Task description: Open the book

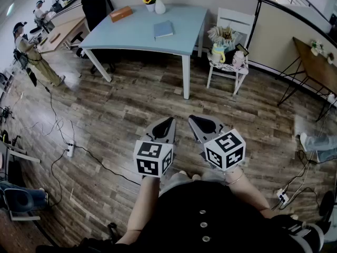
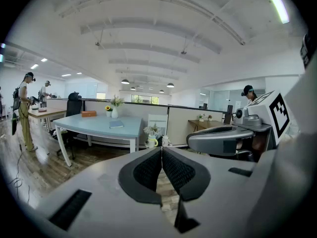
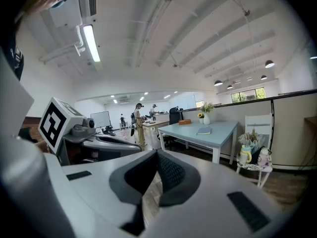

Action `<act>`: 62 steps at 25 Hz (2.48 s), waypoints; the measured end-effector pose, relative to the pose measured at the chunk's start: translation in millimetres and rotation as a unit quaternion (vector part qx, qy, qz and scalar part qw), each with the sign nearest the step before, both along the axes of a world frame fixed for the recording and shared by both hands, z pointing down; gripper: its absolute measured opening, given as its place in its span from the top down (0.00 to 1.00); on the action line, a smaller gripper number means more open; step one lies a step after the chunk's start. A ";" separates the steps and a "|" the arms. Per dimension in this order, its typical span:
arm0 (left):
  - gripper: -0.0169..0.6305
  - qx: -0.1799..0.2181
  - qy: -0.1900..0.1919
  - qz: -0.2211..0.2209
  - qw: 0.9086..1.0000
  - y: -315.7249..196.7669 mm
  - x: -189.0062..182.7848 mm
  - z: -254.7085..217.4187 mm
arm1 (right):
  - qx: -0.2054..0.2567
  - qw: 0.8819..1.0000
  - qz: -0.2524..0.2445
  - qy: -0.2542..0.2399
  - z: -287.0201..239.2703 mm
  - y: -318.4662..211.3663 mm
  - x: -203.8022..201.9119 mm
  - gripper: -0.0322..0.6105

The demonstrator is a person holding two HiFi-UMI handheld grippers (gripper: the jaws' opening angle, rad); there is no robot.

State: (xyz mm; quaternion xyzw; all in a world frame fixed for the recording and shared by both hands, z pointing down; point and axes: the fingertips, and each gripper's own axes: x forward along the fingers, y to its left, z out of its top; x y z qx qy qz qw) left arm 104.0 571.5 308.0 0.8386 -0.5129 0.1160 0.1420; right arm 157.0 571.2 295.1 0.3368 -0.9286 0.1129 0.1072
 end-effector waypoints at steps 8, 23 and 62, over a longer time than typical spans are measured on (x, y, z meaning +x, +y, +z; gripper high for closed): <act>0.95 -0.002 -0.001 0.014 1.000 -3.0 6.5 2.0 | -0.003 1.000 0.000 0.003 3.2 -1.1 -4.1 0.95; 0.95 0.015 0.013 0.050 0.999 -2.7 3.9 -0.8 | -0.015 1.000 -0.004 -0.026 5.5 -3.2 -11.0 0.95; 0.70 0.029 -0.048 0.005 0.998 -145.9 -71.4 13.2 | -0.037 0.999 0.007 -0.025 38.3 -148.3 -50.8 0.95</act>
